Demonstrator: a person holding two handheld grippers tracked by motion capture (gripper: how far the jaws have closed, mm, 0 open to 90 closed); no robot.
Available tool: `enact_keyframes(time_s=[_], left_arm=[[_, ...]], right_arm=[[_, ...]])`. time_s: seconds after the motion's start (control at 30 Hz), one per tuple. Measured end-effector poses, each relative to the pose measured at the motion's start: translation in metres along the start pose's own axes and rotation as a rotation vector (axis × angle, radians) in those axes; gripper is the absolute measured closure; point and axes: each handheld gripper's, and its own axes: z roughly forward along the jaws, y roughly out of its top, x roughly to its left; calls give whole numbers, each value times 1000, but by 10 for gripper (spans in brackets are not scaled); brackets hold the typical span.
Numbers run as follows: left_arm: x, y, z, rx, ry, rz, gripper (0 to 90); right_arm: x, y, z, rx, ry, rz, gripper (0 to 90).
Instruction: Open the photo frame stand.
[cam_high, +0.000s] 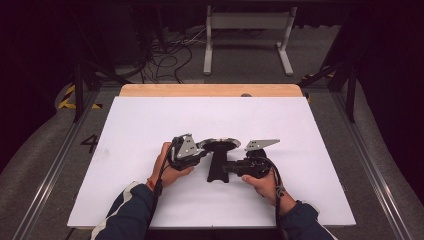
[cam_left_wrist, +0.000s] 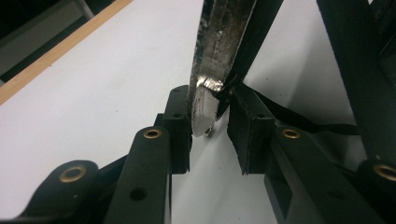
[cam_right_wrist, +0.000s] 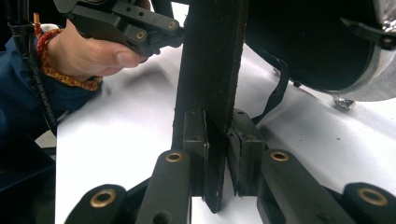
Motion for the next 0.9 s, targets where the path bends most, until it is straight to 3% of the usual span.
enact_keyframes(time_s=[0.43,0.73,0.9], left_arm=[[-1,0,2,14,16,5,706],[3,-3,0,11,-13,-15,717],[5,-6,0,0,-28,-49,722]], right_arm=[[0,-1,1,9,-13,-4,794],[1,-2,1,9,-18,-15,795],[1,-2,-1,13,-25,-23,794]])
